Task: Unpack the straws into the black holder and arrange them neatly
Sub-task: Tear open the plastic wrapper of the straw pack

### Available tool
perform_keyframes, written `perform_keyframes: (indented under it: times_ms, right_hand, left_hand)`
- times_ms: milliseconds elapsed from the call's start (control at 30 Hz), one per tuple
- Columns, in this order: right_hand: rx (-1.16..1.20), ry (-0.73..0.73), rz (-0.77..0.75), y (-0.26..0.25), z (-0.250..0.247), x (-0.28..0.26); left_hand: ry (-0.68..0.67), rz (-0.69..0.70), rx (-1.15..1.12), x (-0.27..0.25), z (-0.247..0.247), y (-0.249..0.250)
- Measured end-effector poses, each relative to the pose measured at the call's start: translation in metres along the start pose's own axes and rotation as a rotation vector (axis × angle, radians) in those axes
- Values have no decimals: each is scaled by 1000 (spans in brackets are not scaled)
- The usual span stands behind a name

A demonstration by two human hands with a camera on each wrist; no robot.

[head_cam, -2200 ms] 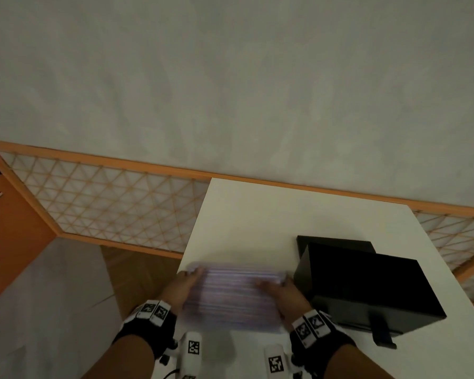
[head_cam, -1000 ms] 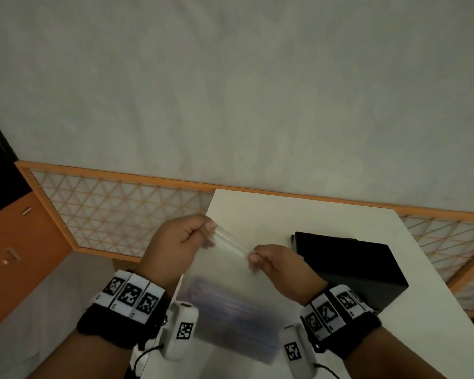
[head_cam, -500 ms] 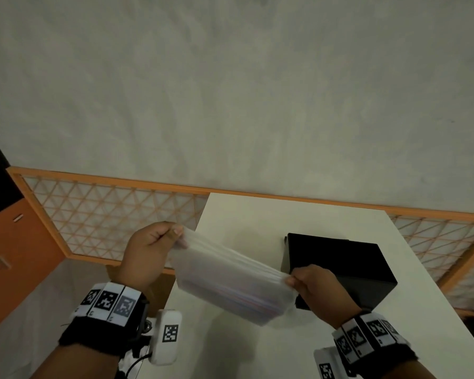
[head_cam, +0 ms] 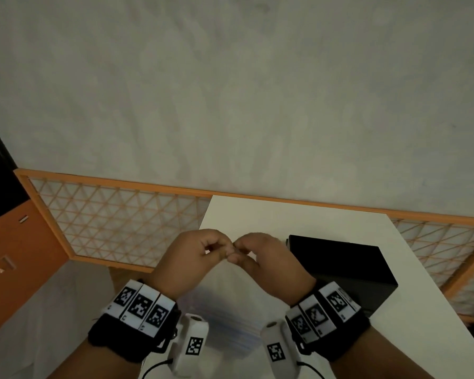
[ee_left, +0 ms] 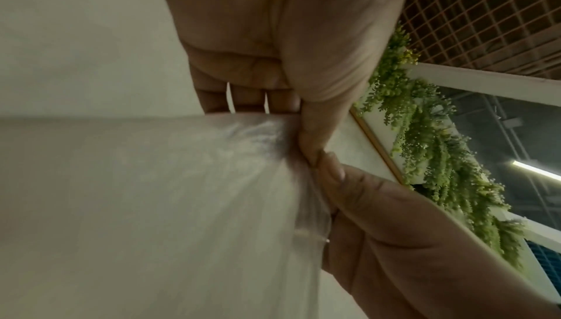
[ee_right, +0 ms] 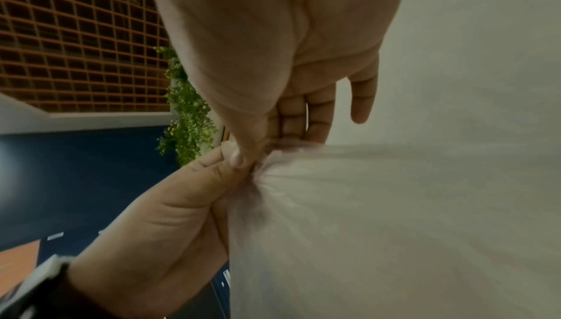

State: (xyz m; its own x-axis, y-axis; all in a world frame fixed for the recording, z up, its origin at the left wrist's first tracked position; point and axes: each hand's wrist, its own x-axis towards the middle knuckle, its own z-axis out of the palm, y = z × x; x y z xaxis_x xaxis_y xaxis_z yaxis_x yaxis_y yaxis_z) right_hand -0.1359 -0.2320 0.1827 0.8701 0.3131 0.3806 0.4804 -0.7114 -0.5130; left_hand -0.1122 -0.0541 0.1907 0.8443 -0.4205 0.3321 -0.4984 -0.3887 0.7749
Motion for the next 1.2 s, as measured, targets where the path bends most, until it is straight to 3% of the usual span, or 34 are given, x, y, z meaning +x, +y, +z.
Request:
perform_keyframes:
  times_ms: [67, 200, 300, 533, 667, 800, 933, 1100, 1200]
  right_hand:
    - [87, -15, 45, -2, -1, 1]
    - [98, 21, -63, -5, 7, 0]
    - [120, 36, -52, -11, 10, 0]
    - [-381, 158, -154, 11, 6, -15]
    - [-403, 155, -203, 27, 6, -27]
    - [-274, 194, -132, 28, 9, -33]
    - [-360, 219, -128, 28, 2, -38]
    - [-483, 26, -192, 59, 0, -43]
    - [-399, -48, -105, 62, -11, -48]
  left_hand:
    - [64, 28, 11, -4, -2, 0]
    - [62, 84, 30, -12, -1, -5]
    - [70, 130, 27, -14, 2, -5]
    - [196, 213, 261, -19, -6, -15]
    - [245, 212, 289, -22, -10, -22]
    - [270, 189, 262, -19, -8, -21]
    - [263, 199, 331, -17, -15, -25]
    - [276, 154, 346, -18, -19, -33]
    - [309, 61, 337, -18, -28, -40]
